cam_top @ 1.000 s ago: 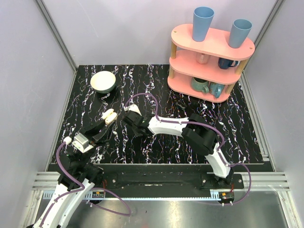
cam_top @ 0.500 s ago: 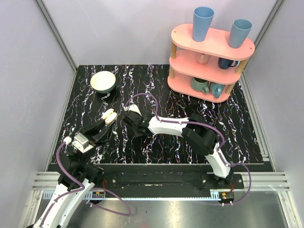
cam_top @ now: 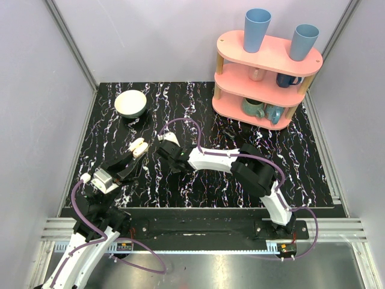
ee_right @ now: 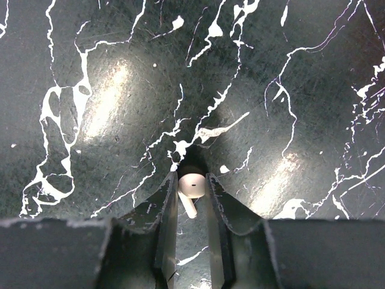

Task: Insert the wireless bluetooth earbuds into the charging case
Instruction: Pick up the left earbud from the center of the board.

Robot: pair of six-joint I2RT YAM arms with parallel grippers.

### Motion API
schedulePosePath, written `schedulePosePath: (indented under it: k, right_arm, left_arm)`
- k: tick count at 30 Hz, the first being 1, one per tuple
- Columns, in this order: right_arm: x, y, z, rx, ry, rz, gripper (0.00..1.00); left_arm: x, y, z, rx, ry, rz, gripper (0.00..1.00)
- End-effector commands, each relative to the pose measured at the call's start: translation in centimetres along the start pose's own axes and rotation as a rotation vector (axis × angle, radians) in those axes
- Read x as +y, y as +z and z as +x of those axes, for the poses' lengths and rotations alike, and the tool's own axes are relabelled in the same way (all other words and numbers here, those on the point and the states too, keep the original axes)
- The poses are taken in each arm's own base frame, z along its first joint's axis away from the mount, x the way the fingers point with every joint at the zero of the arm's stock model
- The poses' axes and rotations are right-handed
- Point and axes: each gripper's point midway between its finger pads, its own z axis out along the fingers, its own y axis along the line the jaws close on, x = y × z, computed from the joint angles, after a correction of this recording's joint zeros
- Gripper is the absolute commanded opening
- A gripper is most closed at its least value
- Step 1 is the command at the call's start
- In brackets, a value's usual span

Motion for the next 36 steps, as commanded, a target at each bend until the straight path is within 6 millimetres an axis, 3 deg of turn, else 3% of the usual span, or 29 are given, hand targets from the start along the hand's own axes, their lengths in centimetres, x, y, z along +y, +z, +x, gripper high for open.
schedulePosePath:
  k: [1, 6, 17, 20, 21, 22, 23, 28, 31, 33, 34, 36]
  right_arm:
    - [-0.9, -1.3, 0.2, 0.021, 0.03, 0.01, 0.2]
    - [-0.9, -2.1, -1.0, -0.024, 0.069, 0.005, 0.17]
    - [-1.1, -6.1, -5.0, -0.192, 0.253, -0.036, 0.14]
    - [-1.6, -8.0, -6.4, -0.271, 0.347, -0.053, 0.15]
    - [-1.8, -9.5, -7.6, -0.321, 0.382, -0.072, 0.14]
    - [-2.2, -9.6, -6.9, -0.33, 0.399, -0.073, 0.14]
    - [-2.3, -11.3, -8.5, -0.395, 0.465, -0.102, 0.14]
    - [-3.7, -14.9, -9.5, -0.521, 0.554, -0.127, 0.14]
    - [-4.7, -18.6, -11.3, -0.65, 0.612, -0.157, 0.14]
    - [-5.3, -19.6, -11.3, -0.687, 0.625, -0.156, 0.13]
    - [-5.5, -21.4, -12.2, -0.744, 0.652, -0.182, 0.13]
    - [-5.9, -22.8, -12.6, -0.794, 0.662, -0.195, 0.13]
  left_arm:
    - [-0.3, -1.3, -4.5, -0.164, 0.03, 0.006, 0.0]
    - [-0.3, -1.2, -4.5, -0.162, 0.029, 0.006, 0.0]
    - [-0.3, -1.1, -4.3, -0.156, 0.026, 0.008, 0.0]
    - [-0.3, -1.1, -4.3, -0.156, 0.026, 0.01, 0.0]
    - [-0.4, -1.0, -4.2, -0.153, 0.026, 0.011, 0.0]
    - [-0.3, -1.0, -4.3, -0.156, 0.026, 0.01, 0.0]
    - [-0.3, -1.0, -4.2, -0.152, 0.025, 0.009, 0.0]
    - [-0.4, -0.8, -4.1, -0.15, 0.019, 0.015, 0.0]
    - [-0.4, -0.7, -3.9, -0.147, 0.01, 0.016, 0.0]
    - [-0.4, -0.5, -3.8, -0.148, 0.012, 0.014, 0.0]
    - [-0.4, -0.4, -3.7, -0.146, 0.009, 0.016, 0.0]
    - [-0.6, -0.2, -3.5, -0.144, -0.016, 0.027, 0.0]
